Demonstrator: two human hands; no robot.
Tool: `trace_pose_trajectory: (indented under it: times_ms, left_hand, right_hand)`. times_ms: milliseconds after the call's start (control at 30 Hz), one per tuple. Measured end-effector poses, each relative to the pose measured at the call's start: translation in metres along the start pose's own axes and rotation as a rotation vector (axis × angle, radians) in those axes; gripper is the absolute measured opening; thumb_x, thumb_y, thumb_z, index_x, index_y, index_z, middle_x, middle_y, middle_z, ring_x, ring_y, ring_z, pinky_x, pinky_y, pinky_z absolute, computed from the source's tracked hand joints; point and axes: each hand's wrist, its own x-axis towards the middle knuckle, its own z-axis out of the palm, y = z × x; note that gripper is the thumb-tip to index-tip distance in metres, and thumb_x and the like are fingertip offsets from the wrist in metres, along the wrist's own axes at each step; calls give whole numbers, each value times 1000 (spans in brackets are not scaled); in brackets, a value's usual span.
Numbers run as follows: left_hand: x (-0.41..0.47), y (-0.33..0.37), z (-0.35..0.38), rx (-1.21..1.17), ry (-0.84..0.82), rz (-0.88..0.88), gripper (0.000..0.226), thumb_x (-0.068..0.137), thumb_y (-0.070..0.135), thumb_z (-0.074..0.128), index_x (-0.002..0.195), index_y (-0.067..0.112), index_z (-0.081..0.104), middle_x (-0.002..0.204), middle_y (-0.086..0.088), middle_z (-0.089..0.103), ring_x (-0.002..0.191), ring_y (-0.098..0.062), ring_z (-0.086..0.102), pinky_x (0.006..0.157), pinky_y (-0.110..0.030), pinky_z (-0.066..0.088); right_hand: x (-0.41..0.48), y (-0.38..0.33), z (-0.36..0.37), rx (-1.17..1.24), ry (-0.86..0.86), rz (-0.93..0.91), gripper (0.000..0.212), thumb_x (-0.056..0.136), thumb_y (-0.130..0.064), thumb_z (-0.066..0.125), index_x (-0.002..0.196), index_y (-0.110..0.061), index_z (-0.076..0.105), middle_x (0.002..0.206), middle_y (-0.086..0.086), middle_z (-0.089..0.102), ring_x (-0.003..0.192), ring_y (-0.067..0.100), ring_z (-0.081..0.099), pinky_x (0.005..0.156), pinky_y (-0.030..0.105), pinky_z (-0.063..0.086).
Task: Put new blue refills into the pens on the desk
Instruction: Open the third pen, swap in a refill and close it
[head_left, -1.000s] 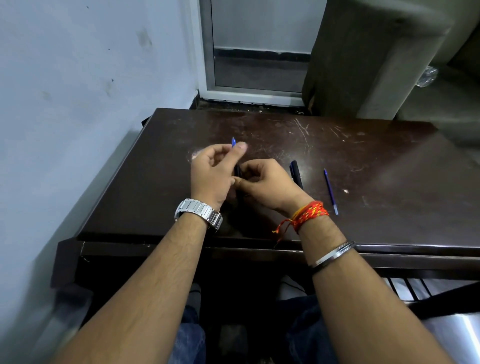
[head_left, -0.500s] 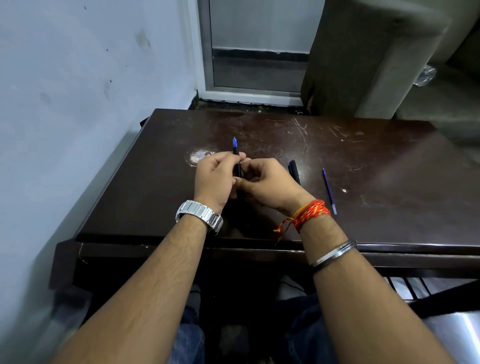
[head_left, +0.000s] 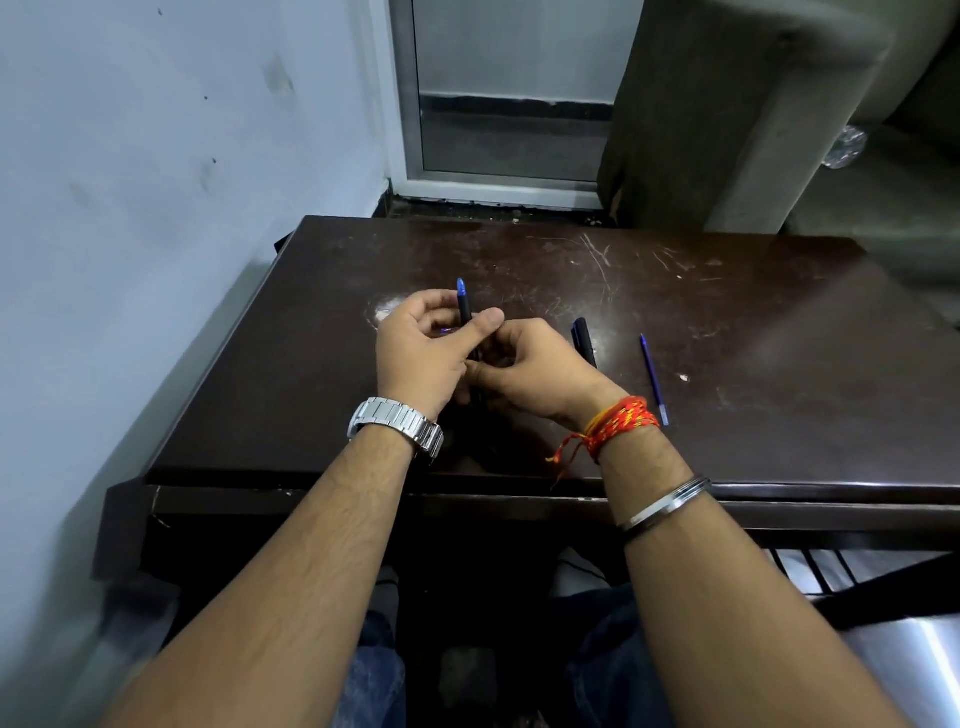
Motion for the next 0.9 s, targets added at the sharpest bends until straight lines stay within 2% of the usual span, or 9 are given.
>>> trace_pose_trajectory:
  times_ms: [67,167,300,467,633,700,767,833,900]
  left_hand:
    - [0,2,0,-56,-43,-69,43,62,48,83,94,22,71,83,3,76,58,-15,67,36,-24,43]
    - [1,5,1,-121,-110,-147,20,72,41,65,80,27,77,85,0,78,58,-19,64,38,-22,40]
    - [1,1,0,-61,3,-11,6,75,27,78,76,32,76,79,1,77,49,-13,62,39,-24,45]
    - [7,3,-4,-190,161,99,15,77,20,81,89,23,73,84,-1,77,71,-12,70,60,-24,54]
    - [17,3,-10,-389,270,100,15,81,19,79,94,19,72,75,2,75,67,-14,68,62,-29,56]
    - [19,-2,-11,-277,275,72,15,81,17,78,96,17,74,75,1,74,66,-13,68,64,-31,56]
    - [18,-8,-10,-49,233,-12,20,76,21,82,95,18,77,78,5,74,69,-11,68,71,-33,59]
    - [11,-13,-6,176,164,-94,19,68,25,86,86,23,79,72,15,71,73,-10,70,76,-29,57]
    - [6,-15,-2,362,59,-155,14,64,29,87,74,27,77,63,17,68,66,-10,68,69,-22,53]
  right_hand:
    - [0,-2,1,5,3,2,14,90,-17,71,100,-6,71,85,12,75,75,27,71,72,44,58]
    - [-2,-4,1,43,-6,0,9,90,-13,72,96,-6,72,81,1,72,72,9,66,70,30,56]
    - [-2,-2,0,-10,-15,73,18,88,-20,75,95,-5,69,84,13,75,70,17,66,70,40,58]
    - [-1,-1,-1,-4,-106,153,23,86,-19,77,95,-1,64,83,13,77,65,12,69,60,27,56]
    - [-1,4,-11,-2,-116,185,27,86,-16,77,98,5,64,88,21,76,82,29,76,69,39,58]
    - [0,5,-16,41,-2,176,22,86,-16,77,94,2,66,88,24,75,82,32,76,73,47,60]
    - [3,7,-21,49,182,162,22,85,-19,78,89,0,69,86,26,73,72,30,73,68,47,63]
    - [5,11,-27,51,346,162,20,84,-23,79,83,-5,70,78,17,71,59,19,68,61,40,62]
    - [5,14,-32,25,454,168,20,83,-27,80,79,-10,71,69,4,68,53,14,64,60,39,63]
